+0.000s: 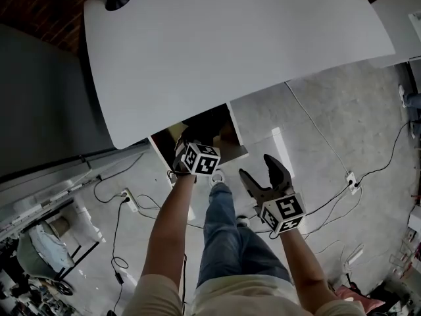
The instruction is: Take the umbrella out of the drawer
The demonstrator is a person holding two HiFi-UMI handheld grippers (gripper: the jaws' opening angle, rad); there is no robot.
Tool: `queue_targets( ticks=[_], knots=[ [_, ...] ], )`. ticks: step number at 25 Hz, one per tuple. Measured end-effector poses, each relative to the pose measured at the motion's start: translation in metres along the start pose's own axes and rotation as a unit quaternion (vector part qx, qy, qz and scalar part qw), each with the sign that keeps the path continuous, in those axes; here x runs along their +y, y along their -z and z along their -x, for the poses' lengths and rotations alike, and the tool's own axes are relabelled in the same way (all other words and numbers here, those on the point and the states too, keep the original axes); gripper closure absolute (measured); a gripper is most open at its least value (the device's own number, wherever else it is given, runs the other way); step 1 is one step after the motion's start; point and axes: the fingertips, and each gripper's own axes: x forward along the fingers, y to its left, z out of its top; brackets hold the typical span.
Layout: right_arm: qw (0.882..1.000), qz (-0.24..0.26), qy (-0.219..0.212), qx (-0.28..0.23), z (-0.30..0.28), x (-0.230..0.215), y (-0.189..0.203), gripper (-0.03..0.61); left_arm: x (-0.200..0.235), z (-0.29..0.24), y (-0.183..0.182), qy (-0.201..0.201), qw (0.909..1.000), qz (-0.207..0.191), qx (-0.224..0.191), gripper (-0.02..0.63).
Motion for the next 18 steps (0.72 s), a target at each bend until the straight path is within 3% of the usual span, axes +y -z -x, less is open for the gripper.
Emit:
queue_targets(
  ticks=[11,18],
  knots=[
    [0.999,0.029,-0.014,-0.037,0.073,0.041,-0.004,0.239,-0.015,0.102,-0.017,-0.029,0.9974,0.013,-0.065,0.37],
    [0.996,0.047,-0.015,-0.073,0.13,0.05,-0.009,0.239,-0.038,0.176,-0.03,-0.045,0.9903,0.05,-0.122,0.37]
  ],
)
